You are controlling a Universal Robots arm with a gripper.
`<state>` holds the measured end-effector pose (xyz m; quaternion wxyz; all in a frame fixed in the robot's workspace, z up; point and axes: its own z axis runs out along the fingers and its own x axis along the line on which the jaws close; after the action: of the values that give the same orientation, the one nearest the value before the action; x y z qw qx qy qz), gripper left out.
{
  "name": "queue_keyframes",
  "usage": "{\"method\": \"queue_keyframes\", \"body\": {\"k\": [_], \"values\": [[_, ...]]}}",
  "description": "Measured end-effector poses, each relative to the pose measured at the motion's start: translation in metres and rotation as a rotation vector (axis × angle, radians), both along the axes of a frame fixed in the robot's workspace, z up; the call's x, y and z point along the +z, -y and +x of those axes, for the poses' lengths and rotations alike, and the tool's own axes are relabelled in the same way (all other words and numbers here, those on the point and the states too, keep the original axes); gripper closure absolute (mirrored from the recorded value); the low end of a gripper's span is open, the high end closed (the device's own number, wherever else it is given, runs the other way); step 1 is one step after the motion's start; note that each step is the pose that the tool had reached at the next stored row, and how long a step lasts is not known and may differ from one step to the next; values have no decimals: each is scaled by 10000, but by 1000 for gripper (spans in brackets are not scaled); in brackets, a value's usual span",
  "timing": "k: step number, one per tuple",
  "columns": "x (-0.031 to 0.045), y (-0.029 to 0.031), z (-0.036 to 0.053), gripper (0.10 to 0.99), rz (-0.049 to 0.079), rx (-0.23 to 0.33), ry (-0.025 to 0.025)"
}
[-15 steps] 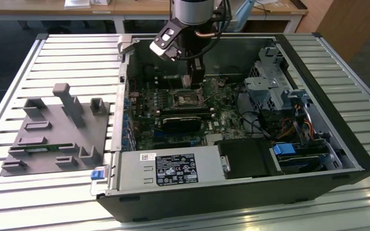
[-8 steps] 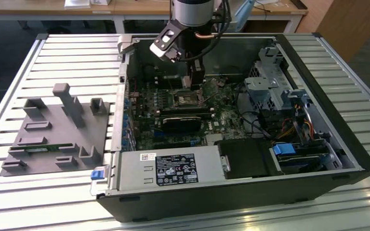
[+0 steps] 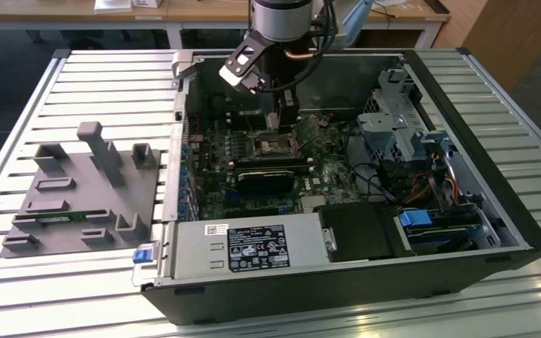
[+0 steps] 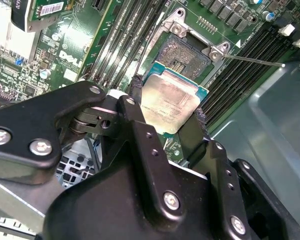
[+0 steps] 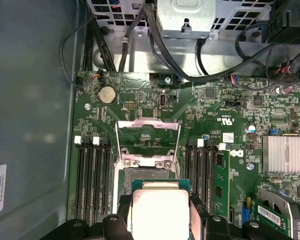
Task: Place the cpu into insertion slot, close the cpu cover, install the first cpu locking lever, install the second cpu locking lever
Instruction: 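Place the cpu into insertion slot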
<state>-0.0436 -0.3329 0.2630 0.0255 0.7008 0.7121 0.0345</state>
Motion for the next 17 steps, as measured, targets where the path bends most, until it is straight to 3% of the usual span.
{"method": "queue_keyframes", "body": {"k": [17], "values": [[-165, -1, 0, 545, 0, 0, 0]]}}
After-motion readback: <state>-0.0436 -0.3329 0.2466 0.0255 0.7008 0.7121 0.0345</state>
